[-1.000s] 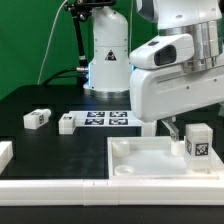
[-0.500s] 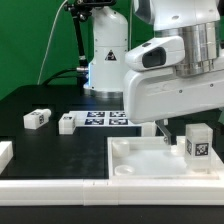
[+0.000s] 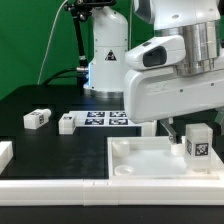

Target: Assemble one leg

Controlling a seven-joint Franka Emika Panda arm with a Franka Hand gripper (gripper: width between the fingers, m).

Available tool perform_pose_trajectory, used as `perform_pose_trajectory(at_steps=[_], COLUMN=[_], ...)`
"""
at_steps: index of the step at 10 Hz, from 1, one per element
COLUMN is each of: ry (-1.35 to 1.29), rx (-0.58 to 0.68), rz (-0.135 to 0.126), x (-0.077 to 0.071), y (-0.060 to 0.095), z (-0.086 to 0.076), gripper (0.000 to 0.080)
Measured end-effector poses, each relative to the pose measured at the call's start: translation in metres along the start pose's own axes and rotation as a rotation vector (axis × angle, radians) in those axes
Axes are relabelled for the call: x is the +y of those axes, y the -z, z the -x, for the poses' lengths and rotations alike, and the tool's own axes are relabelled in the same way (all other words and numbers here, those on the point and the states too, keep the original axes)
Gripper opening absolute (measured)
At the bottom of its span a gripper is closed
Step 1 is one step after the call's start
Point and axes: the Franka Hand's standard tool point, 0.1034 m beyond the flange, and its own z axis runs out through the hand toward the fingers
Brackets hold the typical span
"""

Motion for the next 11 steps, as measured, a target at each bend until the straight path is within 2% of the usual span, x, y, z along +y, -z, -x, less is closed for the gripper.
perform_pose_trajectory(at_steps=[1, 6, 9, 11], ry=[0.0, -0.081, -0.552, -0.786], rx=[0.001, 0.014, 0.097, 0.12], rz=[0.001, -0.001, 0.016, 0.017], x=[0.0006, -0.0003, -0.0018, -0.0021], y=[0.0003, 0.0, -0.0004, -0.0006], z=[-0.0003, -0.001, 0.0055, 0.0051], gripper=[0.0291, 0.0291, 0.0291, 0.0291])
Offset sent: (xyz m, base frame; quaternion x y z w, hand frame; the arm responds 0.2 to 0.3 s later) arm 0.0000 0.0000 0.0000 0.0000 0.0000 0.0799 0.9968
